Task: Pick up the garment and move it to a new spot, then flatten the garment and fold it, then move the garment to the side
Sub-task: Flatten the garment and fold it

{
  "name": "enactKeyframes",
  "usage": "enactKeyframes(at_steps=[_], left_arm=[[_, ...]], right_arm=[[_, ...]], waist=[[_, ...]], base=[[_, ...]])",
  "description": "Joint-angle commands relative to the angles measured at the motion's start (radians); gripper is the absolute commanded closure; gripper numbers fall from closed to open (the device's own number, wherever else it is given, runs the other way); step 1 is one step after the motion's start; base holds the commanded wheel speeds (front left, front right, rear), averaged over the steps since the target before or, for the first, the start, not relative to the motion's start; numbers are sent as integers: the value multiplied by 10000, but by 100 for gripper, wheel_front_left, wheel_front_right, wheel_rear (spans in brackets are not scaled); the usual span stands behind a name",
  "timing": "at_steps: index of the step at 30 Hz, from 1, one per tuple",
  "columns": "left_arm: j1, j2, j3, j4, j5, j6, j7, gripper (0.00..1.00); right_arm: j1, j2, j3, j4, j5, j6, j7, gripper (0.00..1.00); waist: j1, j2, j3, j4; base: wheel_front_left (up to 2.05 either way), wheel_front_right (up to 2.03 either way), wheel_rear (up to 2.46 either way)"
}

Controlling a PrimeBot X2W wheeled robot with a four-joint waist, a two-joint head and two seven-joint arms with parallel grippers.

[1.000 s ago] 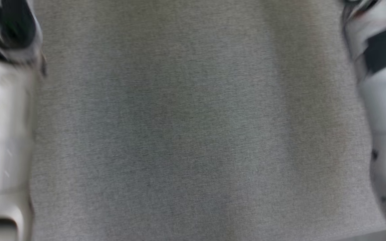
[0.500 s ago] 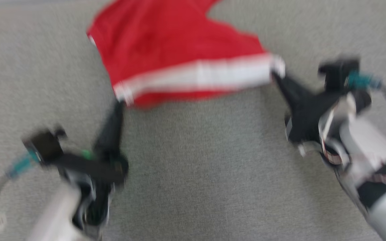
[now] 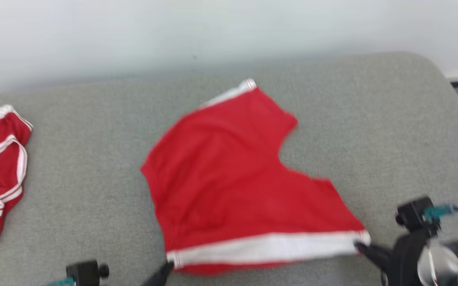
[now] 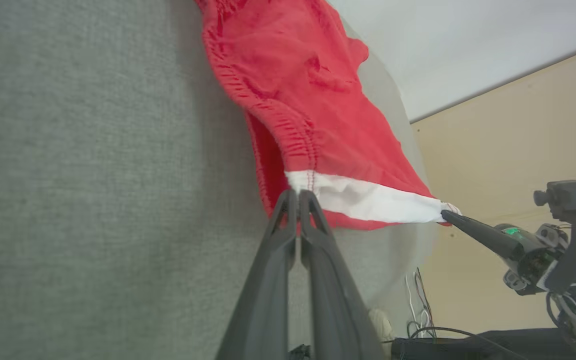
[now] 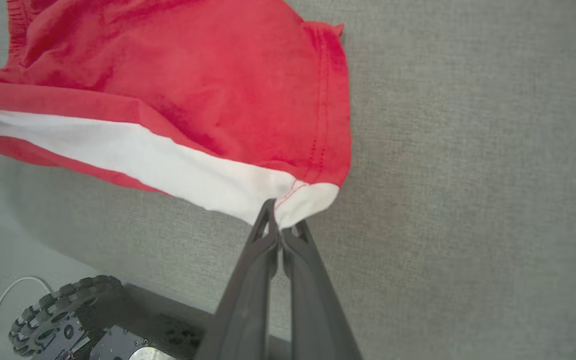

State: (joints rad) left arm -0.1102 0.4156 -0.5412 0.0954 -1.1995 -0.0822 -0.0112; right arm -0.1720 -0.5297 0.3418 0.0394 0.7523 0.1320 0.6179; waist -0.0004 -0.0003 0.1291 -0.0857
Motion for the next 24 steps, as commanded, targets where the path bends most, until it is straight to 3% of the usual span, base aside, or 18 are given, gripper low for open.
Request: enactKeyframes(at_steps=[1, 8, 14, 18, 24], left_arm=[[470, 293, -88, -310, -199, 217, 313, 100], [1595, 1017, -301, -1448, -469, 891, 1074, 100], [1341, 719, -110, -2101, -767, 836, 997, 100], [438, 164, -33, -1957, -885, 729, 987, 100], [-1337, -777, -17, -862, -394, 910, 721, 100]], right_arm=[[718, 108, -454, -523, -322, -26, 631, 100], [2853, 959, -2296, -2316, -1414, -26, 2857, 100], [2432, 1506, -2865, -3460, -2323, -25, 2941, 100], [1203, 1551, -2734, -3154, -2744, -26, 3067, 100], [-1289, 1296, -2151, -1397, -3046, -26, 2576, 100]], waist=[[4, 3, -449, 97], [4, 3, -511, 348], [4, 3, -349, 705], [4, 3, -105, 1016], [4, 3, 459, 1516]], base=[[0, 0, 0], [0, 0, 0], [0, 0, 0], [0, 0, 0], [0, 0, 0]])
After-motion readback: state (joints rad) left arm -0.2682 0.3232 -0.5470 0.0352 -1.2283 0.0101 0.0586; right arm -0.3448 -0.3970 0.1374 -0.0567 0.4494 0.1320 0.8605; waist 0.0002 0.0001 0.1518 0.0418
